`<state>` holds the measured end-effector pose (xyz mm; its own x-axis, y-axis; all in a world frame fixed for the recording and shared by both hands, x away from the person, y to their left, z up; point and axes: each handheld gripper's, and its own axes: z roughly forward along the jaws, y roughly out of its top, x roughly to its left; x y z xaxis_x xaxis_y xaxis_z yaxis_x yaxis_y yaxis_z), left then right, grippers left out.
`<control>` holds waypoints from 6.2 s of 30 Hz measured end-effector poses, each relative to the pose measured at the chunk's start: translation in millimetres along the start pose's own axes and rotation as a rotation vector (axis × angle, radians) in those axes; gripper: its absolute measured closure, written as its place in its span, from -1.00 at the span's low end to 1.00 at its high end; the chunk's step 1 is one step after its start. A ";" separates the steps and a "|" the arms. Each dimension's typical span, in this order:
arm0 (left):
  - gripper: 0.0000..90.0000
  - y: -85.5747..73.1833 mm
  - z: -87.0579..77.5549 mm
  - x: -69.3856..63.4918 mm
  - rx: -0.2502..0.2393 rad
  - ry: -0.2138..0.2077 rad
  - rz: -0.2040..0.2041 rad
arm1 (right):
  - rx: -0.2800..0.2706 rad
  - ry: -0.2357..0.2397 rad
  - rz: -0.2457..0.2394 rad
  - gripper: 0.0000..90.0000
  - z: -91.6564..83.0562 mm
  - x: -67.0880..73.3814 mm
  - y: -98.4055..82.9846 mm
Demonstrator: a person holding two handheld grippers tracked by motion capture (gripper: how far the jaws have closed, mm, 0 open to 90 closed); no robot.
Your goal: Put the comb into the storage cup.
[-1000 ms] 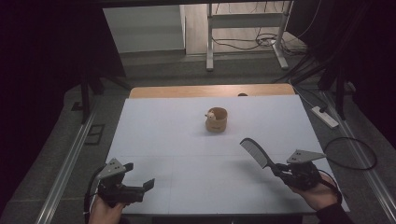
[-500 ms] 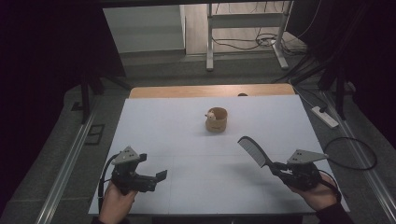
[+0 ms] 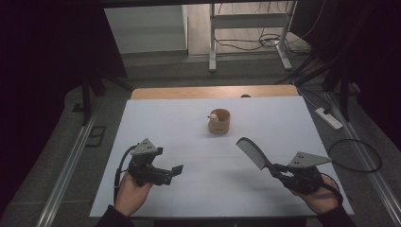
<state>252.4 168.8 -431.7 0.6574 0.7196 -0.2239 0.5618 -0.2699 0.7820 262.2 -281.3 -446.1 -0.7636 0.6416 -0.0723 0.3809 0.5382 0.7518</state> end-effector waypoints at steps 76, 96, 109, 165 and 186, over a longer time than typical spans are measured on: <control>-1.00 68.6 69.9 -17.0 -0.006 -0.325 -0.084 | -0.101 0.059 -0.160 0.61 19.6 55.3 31.9; -0.75 67.6 72.7 -18.3 0.018 -0.476 -0.166 | -0.144 0.075 -0.220 0.61 18.6 69.1 35.3; 0.71 62.0 73.5 -11.2 0.037 -0.577 -0.307 | -0.154 0.057 -0.252 0.61 19.0 71.0 35.1; 0.87 70.5 41.2 -6.1 -0.084 -0.431 -0.181 | -0.053 0.066 0.005 -0.39 16.0 34.6 26.8; 0.87 87.9 28.2 -3.0 -0.152 -0.327 -0.102 | -0.006 0.043 0.064 -0.79 9.4 19.4 15.4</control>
<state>314.0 124.9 -378.7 0.7414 0.4891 -0.4595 0.5677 -0.0922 0.8180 258.1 -255.4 -442.2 -0.7595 0.6505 0.0044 0.4267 0.4930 0.7582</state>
